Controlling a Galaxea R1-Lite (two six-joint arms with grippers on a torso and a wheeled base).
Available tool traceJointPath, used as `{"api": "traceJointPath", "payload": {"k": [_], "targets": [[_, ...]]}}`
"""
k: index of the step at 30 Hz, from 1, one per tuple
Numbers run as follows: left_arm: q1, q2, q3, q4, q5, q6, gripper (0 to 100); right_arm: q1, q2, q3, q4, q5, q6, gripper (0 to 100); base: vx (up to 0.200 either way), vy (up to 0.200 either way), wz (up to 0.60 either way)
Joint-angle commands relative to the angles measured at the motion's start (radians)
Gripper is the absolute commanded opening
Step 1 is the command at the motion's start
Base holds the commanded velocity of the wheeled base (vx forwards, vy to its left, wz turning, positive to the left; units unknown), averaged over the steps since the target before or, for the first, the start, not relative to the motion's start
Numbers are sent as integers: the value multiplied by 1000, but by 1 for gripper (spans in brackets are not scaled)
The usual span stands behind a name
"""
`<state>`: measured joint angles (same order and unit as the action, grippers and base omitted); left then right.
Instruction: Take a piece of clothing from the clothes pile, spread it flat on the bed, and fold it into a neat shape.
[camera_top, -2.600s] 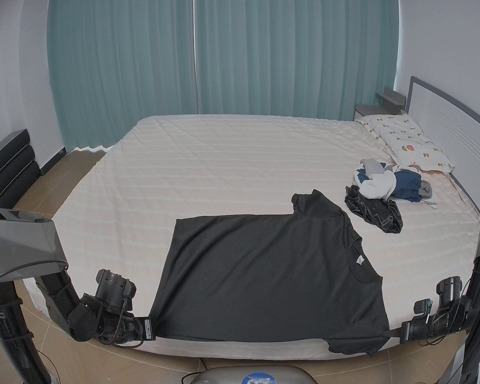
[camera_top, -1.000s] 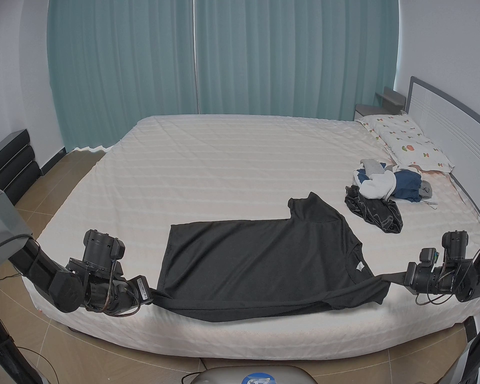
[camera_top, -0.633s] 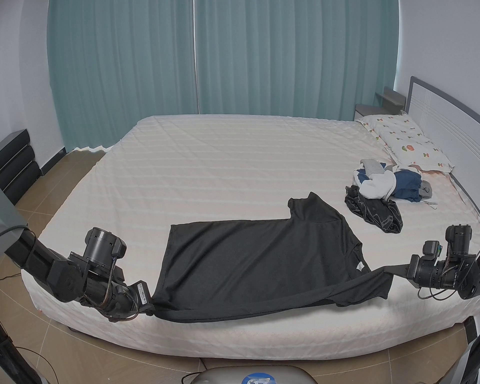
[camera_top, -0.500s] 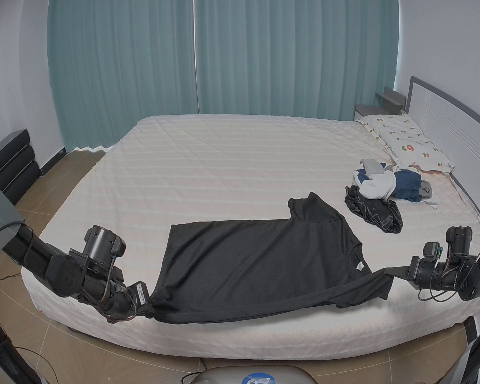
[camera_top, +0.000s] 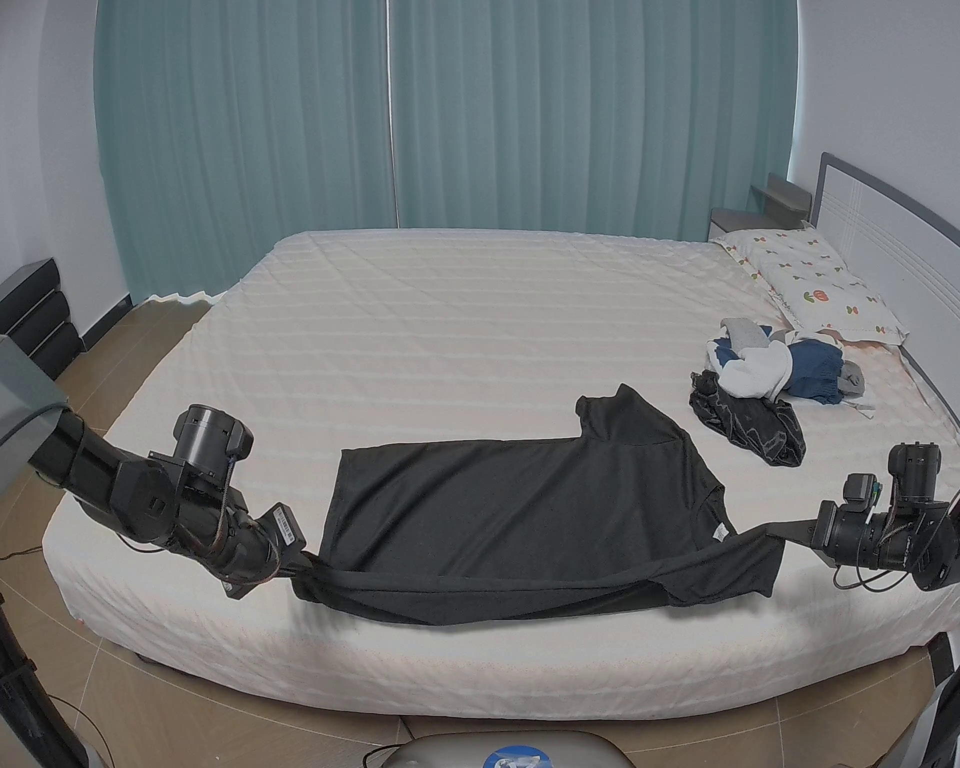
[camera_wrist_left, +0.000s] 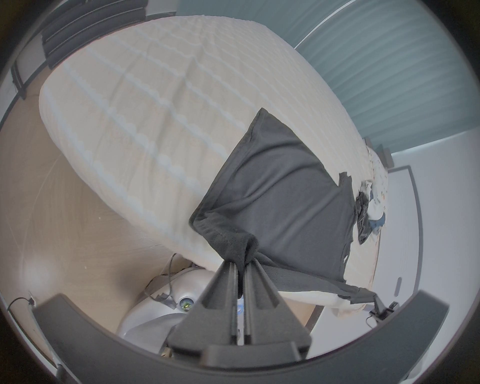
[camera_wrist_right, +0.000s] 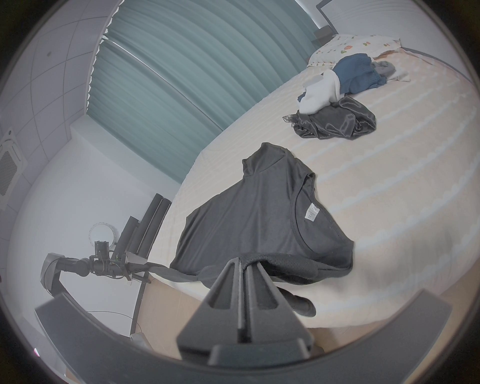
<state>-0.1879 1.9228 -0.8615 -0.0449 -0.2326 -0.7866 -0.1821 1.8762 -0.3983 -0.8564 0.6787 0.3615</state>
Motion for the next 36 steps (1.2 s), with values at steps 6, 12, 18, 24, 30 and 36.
{"api": "traceJointPath", "payload": {"k": [6,12,18,24,30,36], "targets": [[11,150,-154,-20,-11,-88,0,9,124,-114,-1,-1,11,0,0,0,0],[16,213,-237,-44,-1,-160,0,23,170,-165,-3,-7,13,0,0,0,0],[30,242,-238,-170,12,-253,0,53,224,-201,-33,-100,31,0,0,0,0],[47,197,-179,-187,-1,-272,0,52,210,-159,-138,-96,106,0,0,0,0],[61,127,-123,-179,-28,-267,0,44,176,-65,-239,-90,137,0,0,0,0],[56,73,-48,-176,-36,-247,0,26,109,36,-290,-74,137,0,0,0,0]]}}
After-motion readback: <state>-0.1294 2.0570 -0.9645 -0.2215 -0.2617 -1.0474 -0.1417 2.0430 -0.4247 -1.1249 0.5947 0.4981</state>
